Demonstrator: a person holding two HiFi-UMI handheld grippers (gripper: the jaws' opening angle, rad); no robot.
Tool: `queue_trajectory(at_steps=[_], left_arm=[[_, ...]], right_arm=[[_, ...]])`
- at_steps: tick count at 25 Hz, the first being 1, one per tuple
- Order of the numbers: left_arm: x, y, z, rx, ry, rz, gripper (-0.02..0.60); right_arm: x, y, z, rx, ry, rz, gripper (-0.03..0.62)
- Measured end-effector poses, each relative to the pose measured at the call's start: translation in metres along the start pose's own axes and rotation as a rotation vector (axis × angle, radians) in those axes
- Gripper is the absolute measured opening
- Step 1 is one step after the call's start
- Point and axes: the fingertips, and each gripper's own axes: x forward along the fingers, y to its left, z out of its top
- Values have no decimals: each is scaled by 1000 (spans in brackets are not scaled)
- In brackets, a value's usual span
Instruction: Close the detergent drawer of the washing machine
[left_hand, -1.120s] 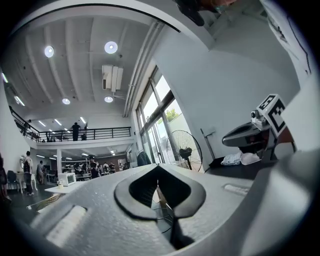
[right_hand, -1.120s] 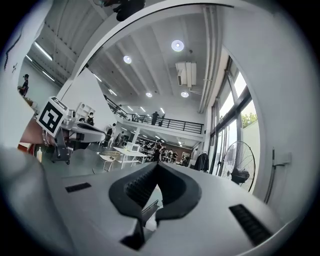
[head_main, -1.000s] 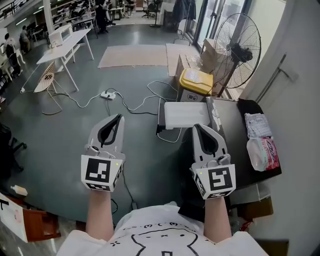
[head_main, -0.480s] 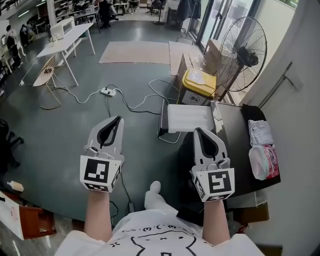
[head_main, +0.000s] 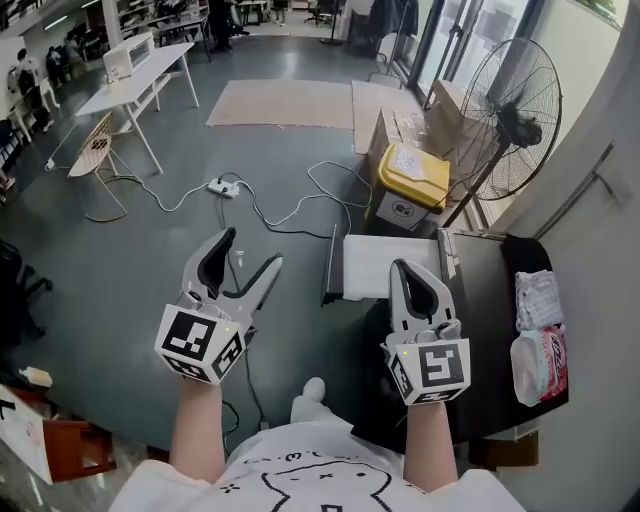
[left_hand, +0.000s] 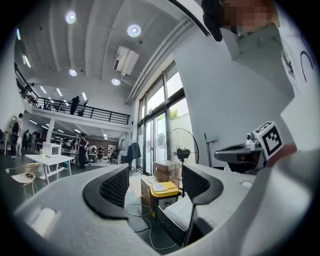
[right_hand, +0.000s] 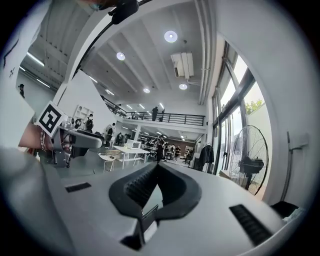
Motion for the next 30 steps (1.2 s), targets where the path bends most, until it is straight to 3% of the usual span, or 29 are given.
queue_trajectory(at_steps=[9, 20, 30], left_arm=[[72, 24, -21, -35, 32, -31, 313], [118, 34, -70, -107, 117, -96, 313], [174, 50, -115, -215, 195, -316, 313]], right_arm=[[61, -36, -22, 21, 29, 17, 0], [91, -47, -59, 47, 103, -11, 0], [113, -59, -73, 75, 175, -206, 0]])
